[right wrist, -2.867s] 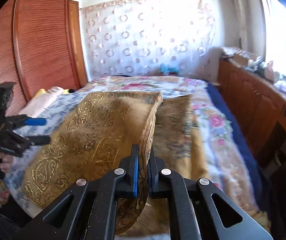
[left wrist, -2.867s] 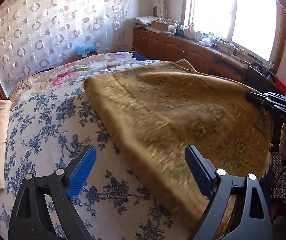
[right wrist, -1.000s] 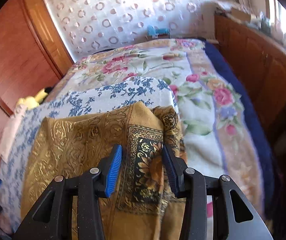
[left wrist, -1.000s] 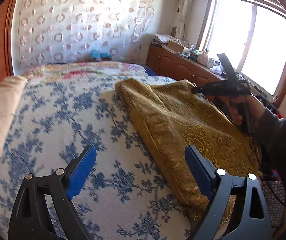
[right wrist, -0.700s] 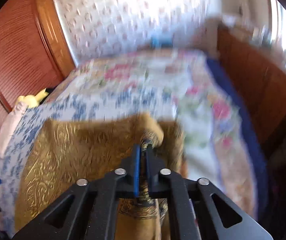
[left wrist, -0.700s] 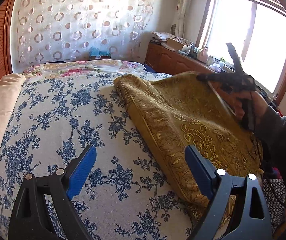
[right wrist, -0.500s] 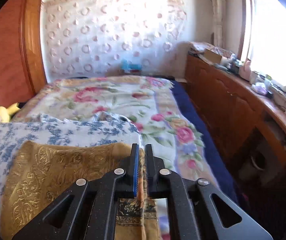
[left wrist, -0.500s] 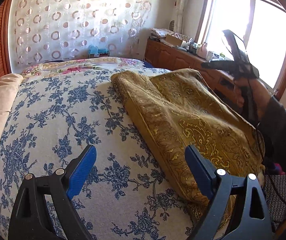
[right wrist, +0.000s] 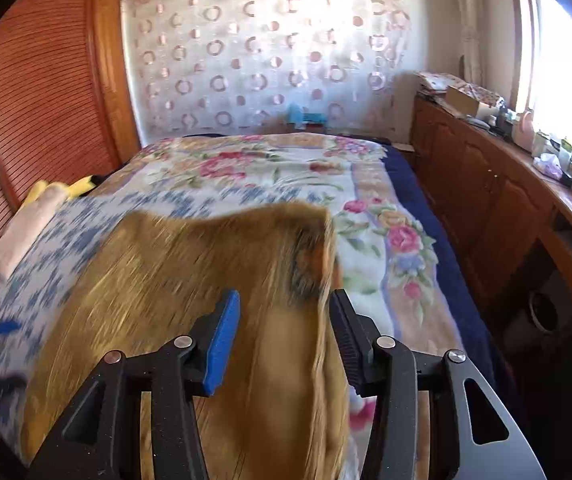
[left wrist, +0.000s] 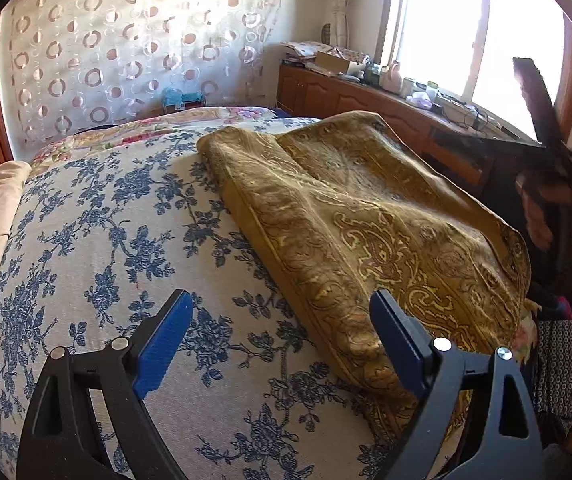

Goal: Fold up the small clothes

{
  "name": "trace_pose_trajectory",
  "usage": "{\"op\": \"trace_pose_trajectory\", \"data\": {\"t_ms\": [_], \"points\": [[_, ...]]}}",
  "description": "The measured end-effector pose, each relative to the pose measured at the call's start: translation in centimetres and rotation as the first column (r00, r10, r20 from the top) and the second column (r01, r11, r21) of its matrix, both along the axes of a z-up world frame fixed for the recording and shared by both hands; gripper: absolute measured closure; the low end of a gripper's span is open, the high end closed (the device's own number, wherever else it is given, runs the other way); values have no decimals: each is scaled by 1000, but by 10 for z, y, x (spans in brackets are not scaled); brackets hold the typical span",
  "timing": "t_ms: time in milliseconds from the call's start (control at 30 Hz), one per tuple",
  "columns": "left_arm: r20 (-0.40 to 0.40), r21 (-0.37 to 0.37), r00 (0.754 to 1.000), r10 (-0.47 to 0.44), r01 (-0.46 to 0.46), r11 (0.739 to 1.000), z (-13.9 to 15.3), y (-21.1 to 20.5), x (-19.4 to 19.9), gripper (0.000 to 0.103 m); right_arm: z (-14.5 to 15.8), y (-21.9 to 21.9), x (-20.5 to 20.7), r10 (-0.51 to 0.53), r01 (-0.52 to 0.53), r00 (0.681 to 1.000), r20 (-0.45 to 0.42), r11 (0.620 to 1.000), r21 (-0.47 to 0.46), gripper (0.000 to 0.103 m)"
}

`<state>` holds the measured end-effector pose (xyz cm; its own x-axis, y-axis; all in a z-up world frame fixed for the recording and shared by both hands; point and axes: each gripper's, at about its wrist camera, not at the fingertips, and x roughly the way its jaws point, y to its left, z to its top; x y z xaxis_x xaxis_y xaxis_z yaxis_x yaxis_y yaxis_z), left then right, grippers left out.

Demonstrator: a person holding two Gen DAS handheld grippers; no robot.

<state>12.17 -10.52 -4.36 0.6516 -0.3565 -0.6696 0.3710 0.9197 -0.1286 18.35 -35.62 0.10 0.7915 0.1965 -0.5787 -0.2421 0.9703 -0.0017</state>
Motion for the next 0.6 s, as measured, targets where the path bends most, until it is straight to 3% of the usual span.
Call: {"op": "trace_pose_trajectory", "data": {"t_ms": [267,433,600], "points": [[-13,13,1000,-28,29,1000,-1,-7,-7,12,-35,-10,-65,19,-20,999,-38,999,-48,38],[-32,13,995,-92,92,996,-1,-13,-30,13,-41,-12,-92,-19,16,998,-59,998,-59,38],[-54,-2,986,-159,159,987,0,-21,-50,25,-42,-17,-118,-35,33,998,-55,999,-24,38]]}}
